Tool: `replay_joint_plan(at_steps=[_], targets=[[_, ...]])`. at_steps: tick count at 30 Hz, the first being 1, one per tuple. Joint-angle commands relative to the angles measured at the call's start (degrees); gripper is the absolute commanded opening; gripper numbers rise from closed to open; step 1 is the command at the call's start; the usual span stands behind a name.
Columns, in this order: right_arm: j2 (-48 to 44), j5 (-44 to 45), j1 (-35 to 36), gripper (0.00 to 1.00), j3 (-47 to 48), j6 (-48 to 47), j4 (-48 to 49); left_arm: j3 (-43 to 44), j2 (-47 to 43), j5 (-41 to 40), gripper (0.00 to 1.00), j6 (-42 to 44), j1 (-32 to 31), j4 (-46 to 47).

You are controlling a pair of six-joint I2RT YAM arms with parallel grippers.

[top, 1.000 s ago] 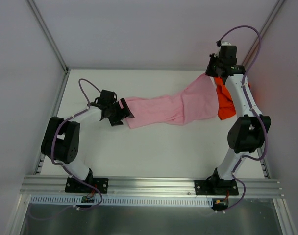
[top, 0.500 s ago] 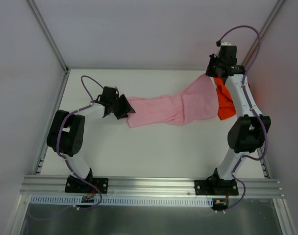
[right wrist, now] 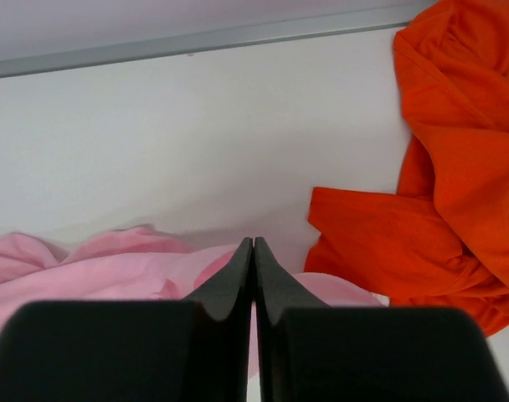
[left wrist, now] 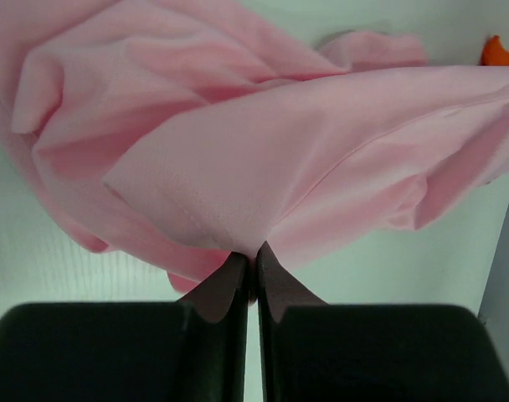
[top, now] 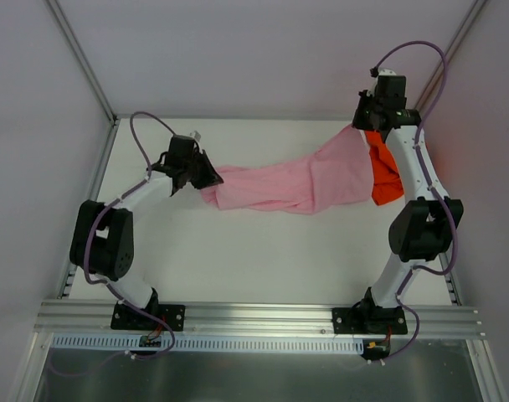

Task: Fold and stack the t-shirts
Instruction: Flatten out the tshirt

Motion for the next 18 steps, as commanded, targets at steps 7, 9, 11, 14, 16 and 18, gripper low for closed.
replay_joint_plan(at_steps=[7,9,11,14,16,18], targets=[[-6.77,-3.57,-0.32,0.01,16.58,0.55,-3.02,28.78,-15.21,-12.17,0.00,21.73,0.63,-10.81],[-9.74,-5.15,-0.23,0.01,18.18,0.90,-2.41,35.88,-16.35,-13.85,0.00,25.41,0.63,-11.61],[-12.21,-6.91,-0.23,0.01,19.15,0.81,0.39,40.21,-17.14,-15.70,0.00,27.53,0.63,-12.31],[-17.49,-10.52,0.29,0.01,19.33,-0.06,5.58,49.60,-18.02,-18.86,0.00,31.13,0.63,-12.58],[-21.25,-10.26,0.56,0.01,19.41,-0.16,8.39,52.35,-19.16,-19.48,0.00,31.93,0.63,-12.67],[-23.46,-8.77,0.56,0.01,20.03,-0.07,9.72,54.99,-20.31,-20.27,0.00,32.99,0.63,-12.84]])
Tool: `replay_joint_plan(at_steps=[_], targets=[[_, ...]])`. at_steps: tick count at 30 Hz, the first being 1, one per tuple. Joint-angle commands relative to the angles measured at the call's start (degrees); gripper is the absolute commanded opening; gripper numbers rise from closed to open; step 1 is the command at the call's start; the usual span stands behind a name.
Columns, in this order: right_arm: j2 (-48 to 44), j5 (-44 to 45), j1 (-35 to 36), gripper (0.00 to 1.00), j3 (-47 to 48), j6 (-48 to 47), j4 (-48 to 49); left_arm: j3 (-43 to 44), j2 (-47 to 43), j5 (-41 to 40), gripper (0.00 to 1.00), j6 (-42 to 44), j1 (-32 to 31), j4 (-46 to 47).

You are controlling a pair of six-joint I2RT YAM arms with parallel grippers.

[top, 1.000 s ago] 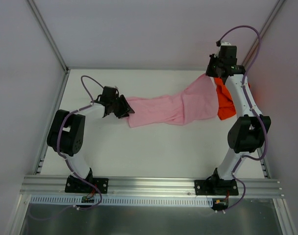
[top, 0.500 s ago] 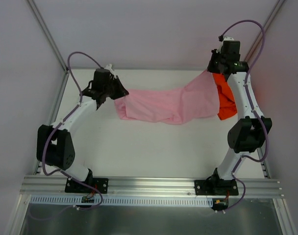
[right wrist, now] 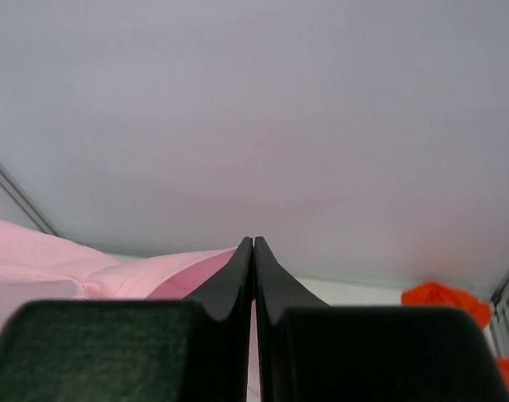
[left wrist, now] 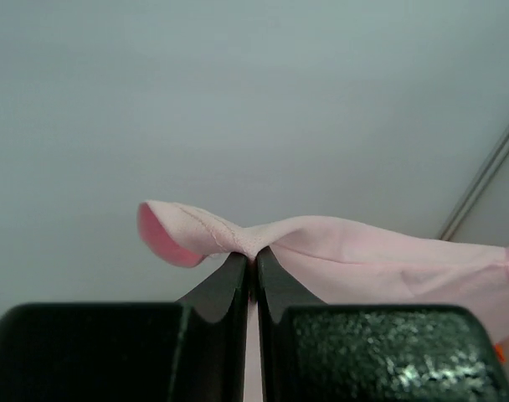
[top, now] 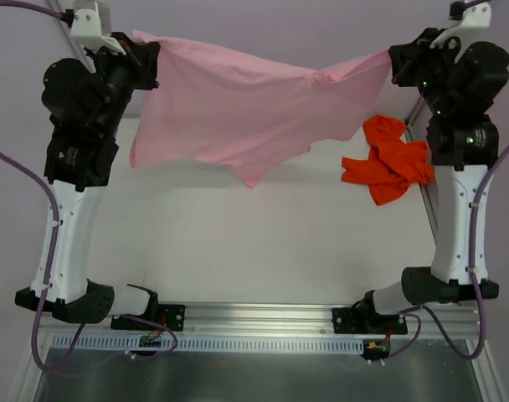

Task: Fold and stack the t-shirts
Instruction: Flatten out the tshirt

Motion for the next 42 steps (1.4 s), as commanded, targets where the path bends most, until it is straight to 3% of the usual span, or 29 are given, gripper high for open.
replay_joint_plan(at_steps=[1,7,10,14,17,20,25,29,33,39,42], targets=[[-7.60,-0.51,0.40,0.01,3.11,-0.31,8.45,4.33,-3.10,-3.79,0.00,5.14,0.63,-1.06],[-15.43,-2.69,0.32,0.01,2.32,0.57,13.64,4.52,-10.05,3.14,0.00,4.19,0.63,-4.92],[-20.53,-4.01,0.40,0.01,-0.75,2.15,14.00,0.31,-14.97,4.65,0.00,-1.77,0.63,-8.44],[-25.63,-3.14,0.32,0.01,-4.44,2.94,9.53,-5.13,-21.21,1.57,0.00,-10.05,0.63,-12.14],[-24.94,-3.75,0.32,0.01,-5.67,4.00,4.96,-7.08,-21.67,-8.16,0.00,-12.86,0.63,-16.34],[-20.99,-2.18,0.32,0.01,-7.43,5.40,0.13,-10.40,-18.51,-15.46,0.00,-16.73,0.63,-21.35],[-8.54,-0.77,0.84,0.01,-12.70,5.93,-3.14,-21.83,-9.29,-18.47,0.00,-25.94,0.63,-21.54],[4.74,1.52,3.21,0.01,-15.61,4.27,-2.70,-30.45,-2.51,-19.52,0.00,-31.41,0.80,-17.07],[19.60,1.25,6.63,0.01,-10.71,2.86,-0.86,-37.75,5.81,-19.80,0.00,-31.33,2.21,-6.10],[39.12,2.30,7.44,0.01,0.73,3.74,2.39,-34.34,21.37,-17.25,0.00,-26.24,5.63,5.69],[45.18,5.81,7.35,0.01,7.83,3.12,4.06,-24.71,29.19,-13.91,0.00,-23.25,7.39,6.85]])
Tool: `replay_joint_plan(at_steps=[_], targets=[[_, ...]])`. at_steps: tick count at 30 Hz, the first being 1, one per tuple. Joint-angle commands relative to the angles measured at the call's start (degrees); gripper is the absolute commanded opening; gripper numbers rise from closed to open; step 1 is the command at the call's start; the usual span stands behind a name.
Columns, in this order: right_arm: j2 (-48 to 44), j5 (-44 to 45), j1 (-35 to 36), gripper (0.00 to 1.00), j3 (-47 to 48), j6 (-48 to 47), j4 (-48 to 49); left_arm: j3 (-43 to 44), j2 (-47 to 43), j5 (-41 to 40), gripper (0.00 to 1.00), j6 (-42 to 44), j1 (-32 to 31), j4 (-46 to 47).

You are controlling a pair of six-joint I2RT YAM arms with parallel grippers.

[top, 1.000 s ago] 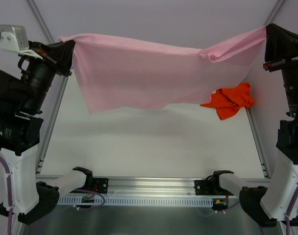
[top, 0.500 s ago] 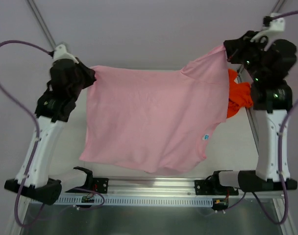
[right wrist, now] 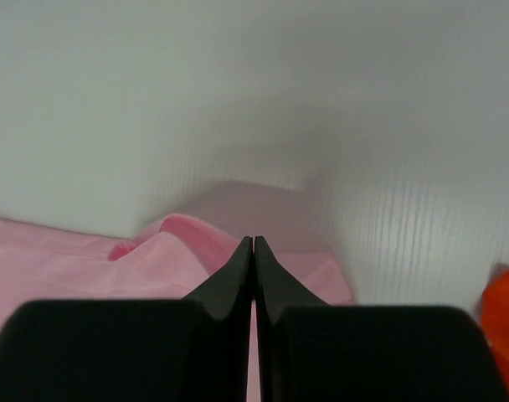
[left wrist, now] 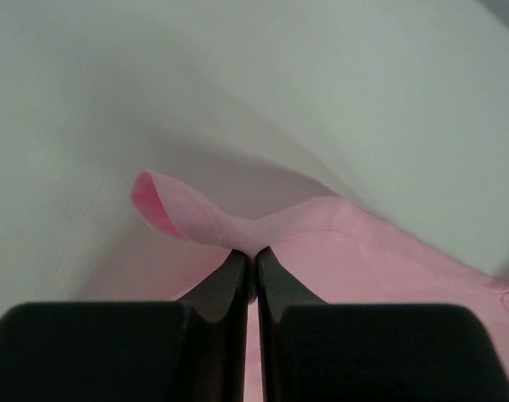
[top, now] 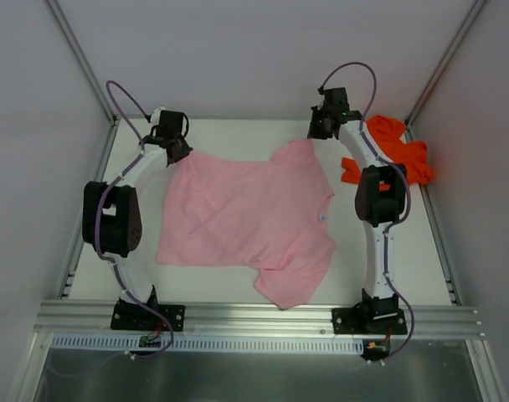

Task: Fold and stack the t-shirts
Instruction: Flatten out the tshirt

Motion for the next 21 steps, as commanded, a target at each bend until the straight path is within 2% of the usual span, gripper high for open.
replay_joint_plan(at_steps=[1,5,7,12,16,21], targets=[[1.03,4.32,-0.65,0.01,10.85,-0.86,5.73,10.75,6.79,2.18,0.00,4.21,1.71,7.96],[4.37,3.27,-0.74,0.01,12.18,-0.16,12.82,19.98,15.67,4.12,0.00,8.07,2.50,8.40],[4.90,1.52,-0.83,0.01,12.35,0.63,15.30,21.14,17.18,4.47,0.00,8.08,2.86,9.28],[5.34,0.37,-0.39,0.01,14.28,2.04,19.00,22.46,18.85,8.68,0.00,6.85,5.31,12.70],[3.07,-0.25,-0.04,0.01,14.11,1.08,18.66,22.46,19.03,14.40,0.00,9.75,6.63,16.04],[-1.24,-1.04,0.67,0.01,8.24,0.46,18.83,20.27,18.50,24.59,0.00,14.58,7.60,21.67]])
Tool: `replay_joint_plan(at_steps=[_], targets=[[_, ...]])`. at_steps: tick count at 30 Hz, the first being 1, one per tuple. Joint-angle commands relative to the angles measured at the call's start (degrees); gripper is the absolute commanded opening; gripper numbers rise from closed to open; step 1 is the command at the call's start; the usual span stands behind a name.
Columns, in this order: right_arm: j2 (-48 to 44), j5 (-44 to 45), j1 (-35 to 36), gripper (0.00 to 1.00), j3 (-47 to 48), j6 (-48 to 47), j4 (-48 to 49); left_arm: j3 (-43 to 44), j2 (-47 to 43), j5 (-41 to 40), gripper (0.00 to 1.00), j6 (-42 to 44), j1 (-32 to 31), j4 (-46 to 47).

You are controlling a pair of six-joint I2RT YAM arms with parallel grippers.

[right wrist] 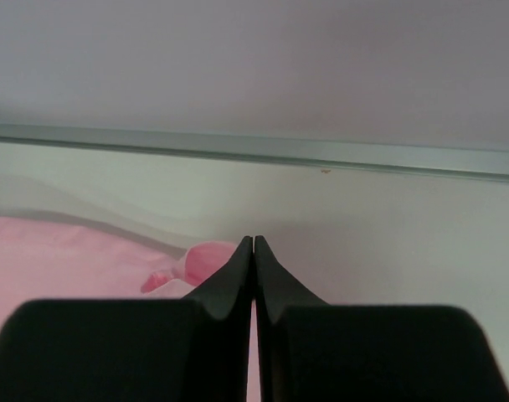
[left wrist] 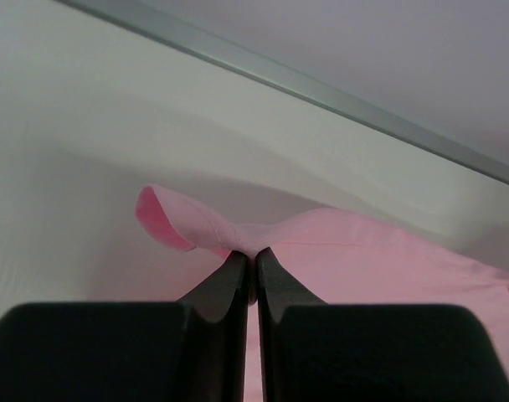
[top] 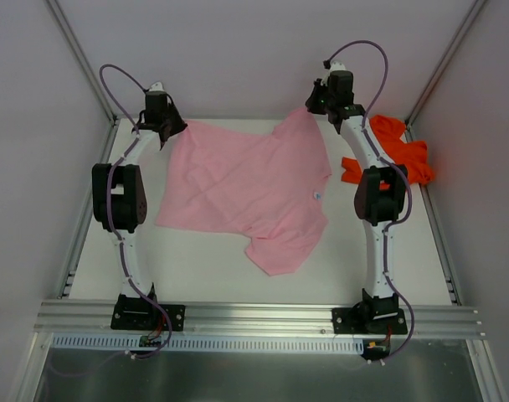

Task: Fold and stack the t-shirts
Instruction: Flatten out the tshirt

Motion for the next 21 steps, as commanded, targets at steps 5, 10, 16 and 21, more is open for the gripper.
replay_joint_plan(at_steps=[5,10,16,21], targets=[[-10.60,-1.02,1.43,0.01,-10.10,-1.31,3.53,-2.25,-1.72,14.40,0.00,9.05,1.29,9.31],[-13.86,-1.46,1.52,0.01,-15.20,-1.75,4.50,-3.84,-2.51,16.86,0.00,9.58,2.52,9.48],[-17.81,-1.55,2.75,0.01,-19.16,-3.07,5.03,-8.05,-4.53,16.44,0.00,12.13,2.52,9.67],[-18.26,-0.84,2.93,0.01,-20.22,-3.33,4.77,-8.06,-4.01,13.44,0.06,10.29,4.63,7.65]])
